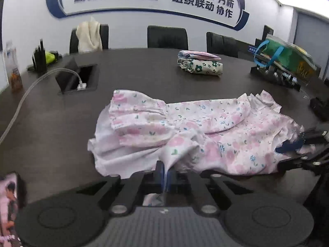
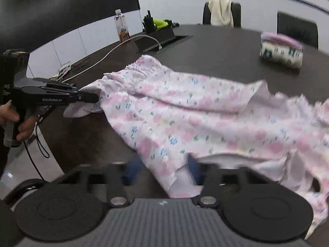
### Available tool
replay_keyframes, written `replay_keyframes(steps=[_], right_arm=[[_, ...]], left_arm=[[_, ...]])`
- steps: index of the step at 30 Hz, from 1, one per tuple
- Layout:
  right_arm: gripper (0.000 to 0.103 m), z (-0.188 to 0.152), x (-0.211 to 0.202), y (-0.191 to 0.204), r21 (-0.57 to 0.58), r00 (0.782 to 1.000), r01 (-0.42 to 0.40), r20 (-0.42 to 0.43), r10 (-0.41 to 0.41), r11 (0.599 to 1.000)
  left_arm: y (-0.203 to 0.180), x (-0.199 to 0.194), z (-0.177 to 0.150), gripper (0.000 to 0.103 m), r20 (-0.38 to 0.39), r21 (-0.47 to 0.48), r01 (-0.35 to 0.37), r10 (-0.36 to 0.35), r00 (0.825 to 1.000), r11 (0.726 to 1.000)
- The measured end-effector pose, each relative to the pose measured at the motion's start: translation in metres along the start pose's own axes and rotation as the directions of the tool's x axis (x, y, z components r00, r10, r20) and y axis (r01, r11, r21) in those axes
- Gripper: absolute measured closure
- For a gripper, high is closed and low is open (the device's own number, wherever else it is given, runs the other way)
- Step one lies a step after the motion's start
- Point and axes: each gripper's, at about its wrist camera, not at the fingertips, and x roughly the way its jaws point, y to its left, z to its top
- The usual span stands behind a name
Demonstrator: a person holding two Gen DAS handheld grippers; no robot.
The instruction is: Fold clothes
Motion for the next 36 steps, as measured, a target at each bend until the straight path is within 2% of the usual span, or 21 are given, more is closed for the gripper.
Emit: replay_keyframes(steps=[1,3,6,8,10,12,14,15,16,17,19,21,23,24,25,26,27,32,34,35,36], right_arm=[[0.096,-0.002,0.001,0.0,0.004,1.0,-0.003,-0.008,0.003,1.0],[0.098,-0.005,-0.001,0.007,-0.057,1.0,0.024,0.005,-0.024,0.998],[0.099,-0.012,-0.017,0.019,-0.161,0.999,0.047,-0.001,-0.048,0.986],[0.099,-0.021,-0.031,0.022,-0.211,0.996,0.085,-0.009,-0.089,0.974],[0.096,-0.031,-0.043,0.023,-0.23,0.996,0.074,-0.036,-0.085,0.97],[0.081,-0.036,-0.055,0.026,-0.238,0.999,0.039,-0.01,-0.042,0.971],[0.035,-0.029,-0.06,0.025,-0.218,0.998,0.035,0.064,-0.022,0.975],[0.03,-0.023,-0.058,0.024,-0.211,0.994,0.037,0.11,-0.014,0.977],[0.029,-0.017,-0.052,0.023,-0.206,0.991,0.032,0.136,-0.004,0.978],[0.029,-0.011,-0.044,0.019,-0.19,0.989,0.012,0.144,0.015,0.982],[0.03,0.004,-0.02,0.008,-0.122,0.988,-0.048,0.137,0.064,0.991],[0.041,0.014,0.002,-0.002,-0.072,0.987,-0.105,0.112,0.113,0.992],[0.06,0.021,0.02,-0.005,-0.055,0.983,-0.165,0.078,0.169,0.985],[0.067,0.023,0.027,-0.005,-0.059,0.979,-0.189,0.06,0.193,0.98],[0.085,0.022,0.03,-0.002,-0.082,0.978,-0.202,0.044,0.206,0.976],[0.097,0.022,0.033,0.003,-0.122,0.978,-0.205,0.024,0.209,0.971],[0.097,0.02,0.034,0.011,-0.17,0.979,-0.198,0.018,0.204,0.965],[0.099,-0.003,0.002,0.049,-0.456,0.982,-0.169,-0.001,0.19,0.874],[0.099,-0.011,-0.005,0.053,-0.489,0.974,-0.221,-0.064,0.218,0.844],[0.097,-0.013,-0.007,0.052,-0.49,0.968,-0.247,-0.096,0.23,0.836],[0.096,-0.014,-0.01,0.051,-0.485,0.962,-0.271,-0.117,0.246,0.831]], left_arm=[[0.002,-0.004,-0.001,0.102,0.02,0.019,-0.003,0.003,1.0,1.0],[0.002,-0.013,-0.005,0.102,0.046,0.075,-0.018,0.014,0.999,0.997],[0.012,-0.028,-0.016,0.102,-0.004,0.068,-0.095,0.096,0.995,0.993],[0.021,-0.042,-0.027,0.1,-0.047,0.036,-0.115,0.116,0.992,0.993],[0.031,-0.056,-0.033,0.097,-0.076,-0.019,-0.091,0.09,0.993,0.996],[0.042,-0.074,-0.033,0.095,-0.024,-0.091,-0.044,0.042,0.999,0.995],[0.048,-0.085,-0.025,0.076,0.061,-0.126,0.025,-0.017,0.998,0.992],[0.046,-0.081,-0.018,0.051,0.084,-0.131,0.041,-0.03,0.996,0.99],[0.043,-0.075,-0.011,0.033,0.102,-0.137,0.049,-0.035,0.994,0.989],[0.038,-0.066,-0.005,0.032,0.114,-0.132,0.059,-0.044,0.993,0.989],[0.03,-0.043,0.011,0.034,0.089,-0.111,0.074,-0.064,0.994,0.991],[0.028,-0.02,0.024,0.035,0.048,-0.119,0.103,-0.098,0.994,0.987],[0.029,0.001,0.033,0.038,-0.024,-0.147,0.147,-0.152,0.988,0.978],[0.028,0.009,0.036,0.05,-0.061,-0.154,0.168,-0.179,0.982,0.974],[0.026,0.015,0.036,0.078,-0.09,-0.136,0.193,-0.206,0.974,0.972],[0.025,0.019,0.035,0.094,-0.108,-0.108,0.222,-0.234,0.966,0.969],[0.024,0.017,0.031,0.101,-0.107,-0.085,0.248,-0.256,0.961,0.965],[0.019,-0.026,-0.01,0.102,-0.034,0.087,0.328,-0.326,0.945,0.941],[0.014,-0.043,-0.028,0.101,-0.076,0.151,0.341,-0.333,0.94,0.928],[0.009,-0.049,-0.037,0.1,-0.1,0.195,0.33,-0.316,0.943,0.923],[0.006,-0.053,-0.042,0.094,-0.115,0.222,0.317,-0.298,0.948,0.922]])
